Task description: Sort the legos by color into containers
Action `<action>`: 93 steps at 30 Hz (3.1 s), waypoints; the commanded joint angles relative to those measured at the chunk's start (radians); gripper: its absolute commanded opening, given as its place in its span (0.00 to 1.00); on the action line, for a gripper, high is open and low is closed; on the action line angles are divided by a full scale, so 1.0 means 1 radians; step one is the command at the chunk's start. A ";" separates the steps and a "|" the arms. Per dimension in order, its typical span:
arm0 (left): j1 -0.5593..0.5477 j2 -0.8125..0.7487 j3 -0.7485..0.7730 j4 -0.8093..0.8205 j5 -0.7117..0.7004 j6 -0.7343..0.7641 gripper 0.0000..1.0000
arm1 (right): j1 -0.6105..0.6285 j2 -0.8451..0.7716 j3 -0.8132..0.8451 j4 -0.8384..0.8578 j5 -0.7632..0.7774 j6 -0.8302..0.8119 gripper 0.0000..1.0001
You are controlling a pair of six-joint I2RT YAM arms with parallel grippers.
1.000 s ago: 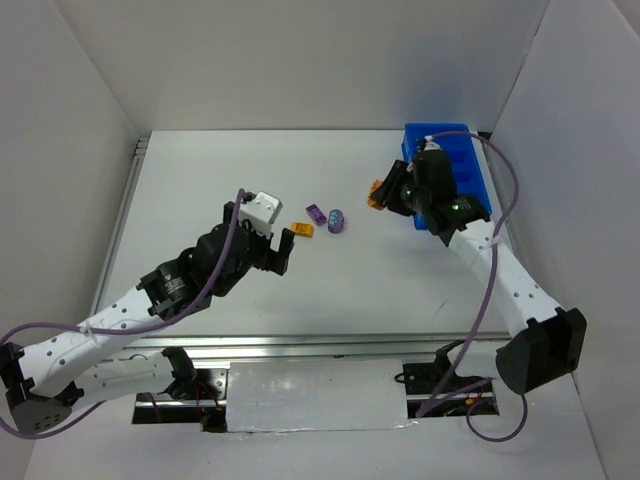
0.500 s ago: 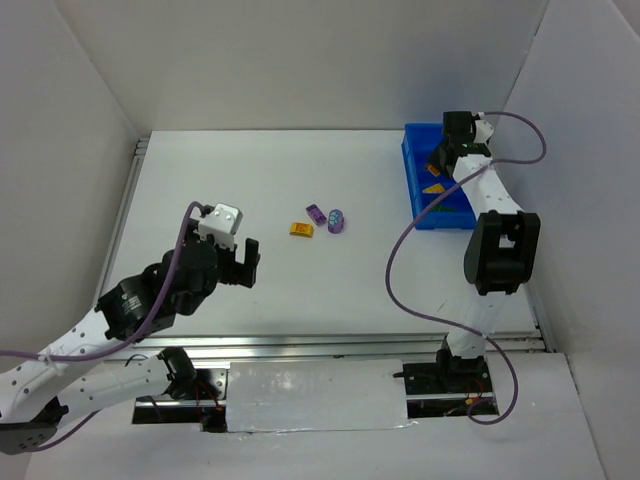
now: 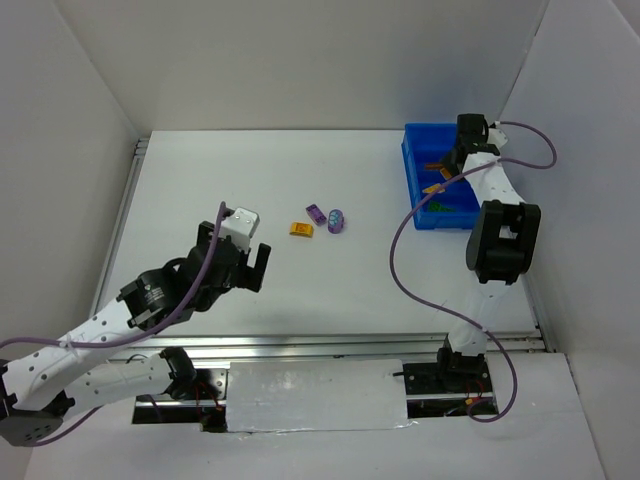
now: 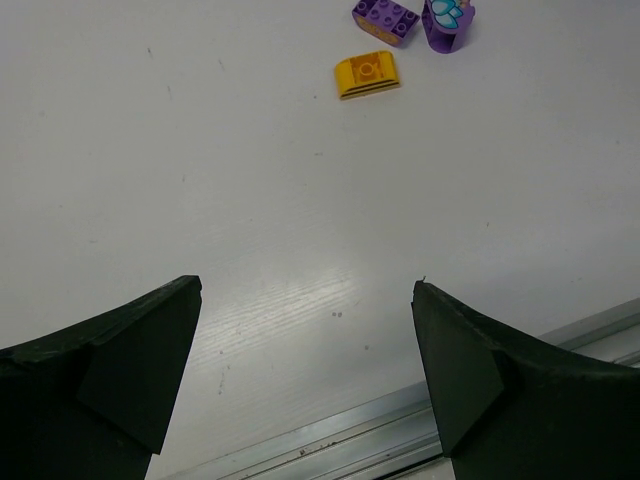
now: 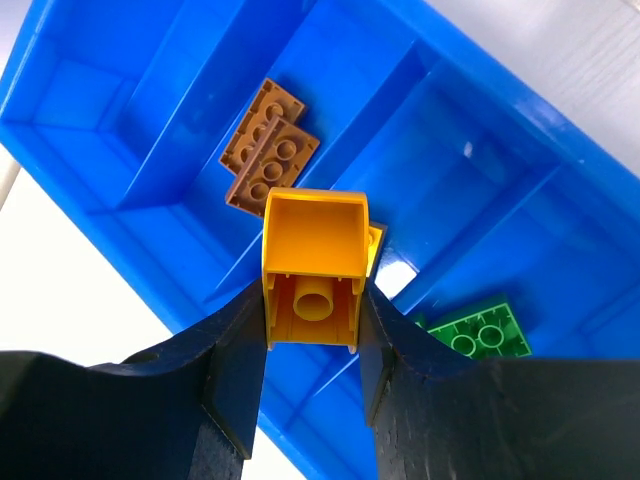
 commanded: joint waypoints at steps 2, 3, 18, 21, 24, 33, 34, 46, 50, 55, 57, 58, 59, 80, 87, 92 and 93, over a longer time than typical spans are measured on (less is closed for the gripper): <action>-0.001 0.009 0.006 0.009 0.017 -0.009 1.00 | 0.000 0.041 0.062 0.009 -0.001 0.021 0.00; -0.001 0.007 0.006 0.014 0.017 -0.011 1.00 | 0.000 0.051 0.071 0.003 -0.006 0.019 0.00; -0.001 0.035 0.003 0.014 0.010 -0.009 0.99 | -0.002 0.057 0.071 0.035 -0.050 0.001 0.00; -0.001 0.041 0.003 0.015 0.017 -0.008 0.99 | -0.002 0.060 0.066 0.038 -0.056 -0.001 0.00; -0.001 0.050 0.006 0.011 0.017 -0.008 1.00 | -0.002 0.057 0.062 0.042 -0.059 0.001 0.00; -0.001 0.050 0.005 0.007 0.010 -0.008 0.99 | -0.002 0.040 0.053 0.044 -0.056 0.015 0.00; -0.001 0.052 0.005 0.009 0.011 -0.006 0.99 | -0.002 0.040 0.054 0.044 -0.058 0.015 0.00; -0.001 0.061 0.006 0.003 0.017 -0.008 1.00 | -0.006 0.048 0.071 0.030 -0.093 0.024 0.00; -0.001 0.063 0.005 0.001 0.016 -0.009 1.00 | -0.006 0.061 0.085 0.032 -0.098 0.027 0.00; -0.001 0.072 0.006 0.001 0.020 -0.006 1.00 | -0.011 0.094 0.122 0.013 -0.101 0.045 0.00; -0.001 0.076 0.006 0.000 0.020 -0.006 1.00 | -0.014 0.100 0.123 0.010 -0.107 0.053 0.00; -0.001 0.078 0.006 -0.002 0.020 -0.006 1.00 | -0.014 0.101 0.122 0.007 -0.108 0.059 0.01; -0.001 0.078 0.008 -0.002 0.020 -0.005 0.99 | -0.015 0.101 0.120 0.007 -0.107 0.061 0.02; -0.002 0.081 0.009 -0.003 0.042 0.000 1.00 | -0.032 0.003 0.002 0.055 -0.099 0.052 0.66; -0.002 0.076 0.011 -0.014 0.014 -0.018 1.00 | -0.032 -0.035 0.040 0.016 -0.084 0.033 0.83; 0.032 0.076 0.021 0.000 0.005 -0.069 1.00 | -0.028 -0.196 -0.099 0.071 -0.160 0.013 0.86; 0.044 0.082 0.034 0.012 0.008 -0.089 1.00 | -0.025 -0.230 -0.131 0.100 -0.206 0.009 0.87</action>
